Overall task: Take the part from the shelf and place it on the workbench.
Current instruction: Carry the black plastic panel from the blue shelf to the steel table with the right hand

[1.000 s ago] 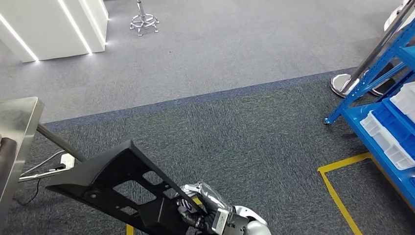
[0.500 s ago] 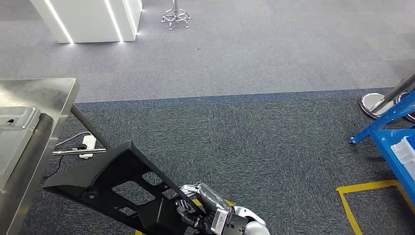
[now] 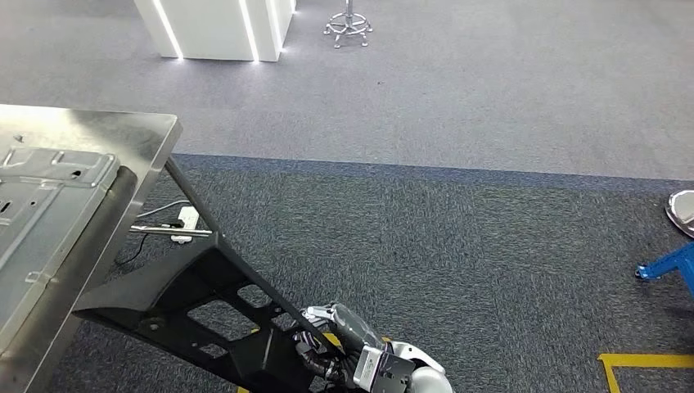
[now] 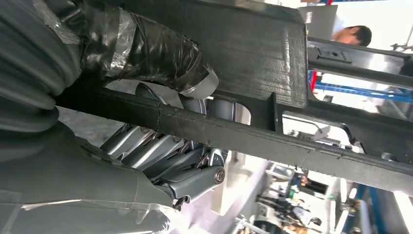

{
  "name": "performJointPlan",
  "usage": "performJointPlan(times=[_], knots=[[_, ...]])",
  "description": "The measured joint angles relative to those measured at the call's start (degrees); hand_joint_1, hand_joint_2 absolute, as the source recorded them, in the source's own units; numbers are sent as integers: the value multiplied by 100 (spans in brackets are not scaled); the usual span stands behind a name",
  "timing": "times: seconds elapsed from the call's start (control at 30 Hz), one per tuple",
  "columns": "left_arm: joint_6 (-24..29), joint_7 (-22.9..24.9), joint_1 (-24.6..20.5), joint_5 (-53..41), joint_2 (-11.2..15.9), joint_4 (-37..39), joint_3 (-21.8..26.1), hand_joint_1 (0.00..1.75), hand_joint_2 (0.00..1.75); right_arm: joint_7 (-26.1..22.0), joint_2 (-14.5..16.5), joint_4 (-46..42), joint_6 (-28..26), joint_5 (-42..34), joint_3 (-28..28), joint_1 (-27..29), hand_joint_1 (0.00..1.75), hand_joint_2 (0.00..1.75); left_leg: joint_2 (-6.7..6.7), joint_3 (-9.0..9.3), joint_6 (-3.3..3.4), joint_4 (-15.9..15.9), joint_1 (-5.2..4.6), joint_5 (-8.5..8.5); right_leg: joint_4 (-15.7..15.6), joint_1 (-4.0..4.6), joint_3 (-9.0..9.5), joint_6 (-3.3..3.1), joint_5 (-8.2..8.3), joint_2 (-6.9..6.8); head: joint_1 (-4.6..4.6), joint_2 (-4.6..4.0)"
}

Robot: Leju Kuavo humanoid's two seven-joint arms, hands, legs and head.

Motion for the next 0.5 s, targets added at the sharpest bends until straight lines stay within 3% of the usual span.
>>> performJointPlan(times=[0.07, 0.13, 0.17, 0.2, 0.3, 0.37, 0.43, 0.5], knots=[[-2, -1, -19, 1, 3, 0, 1, 0, 175, 1, 14, 3, 0, -1, 0, -7, 175, 175, 315, -260, -43, 558, -6, -298, -43, 0, 49, -51, 1, -156, -14, 0], [-6, -1, -36, 2, 1, 0, 2, 0, 175, 3, 17, 12, 0, 0, 0, -6, 175, 175, 413, -603, -82, 1232, 14, -566, -34, 15, 55, -72, -20, -319, -18, 0], [-7, -1, -34, 2, 1, 0, 2, 0, 175, 4, 17, 16, 0, 1, 0, -5, 175, 175, 432, -677, -97, 1369, 24, -571, -24, 18, 56, -71, -34, -393, -18, 0], [-8, -1, -28, 3, 2, 0, 2, 0, 175, 5, 18, 19, 0, 1, 0, -6, 175, 175, 456, -634, -108, 1286, 32, -467, -11, 17, 60, -63, -52, -460, -18, 0], [-8, -1, -28, 10, 12, 0, 2, 0, 175, 5, 23, 20, 0, 1, 0, -10, 175, 175, 695, -106, -82, 263, 19, 12, 42, 26, 90, 0, -124, -630, -17, 0], [-9, -1, -38, 15, 14, 0, 2, 0, 175, 4, 27, 20, 0, 1, 0, -16, 175, 175, 781, 55, -5, -80, -20, 81, 58, 55, 106, 58, -156, -720, -10, 0], [-9, -1, -20, 16, 14, 0, 2, 0, 175, 4, 28, 19, 0, 1, 0, -21, 175, 175, 681, 53, 74, -100, -34, 87, 46, 66, 126, 113, -170, -788, -5, 0], [-7, -1, 1, 16, 8, 0, 2, 0, 175, 3, 28, 16, 0, 0, 1, -26, 175, 175, 588, 63, 143, -138, -16, 112, 164, 41, 101, 174, -282, -629, -4, 0]])
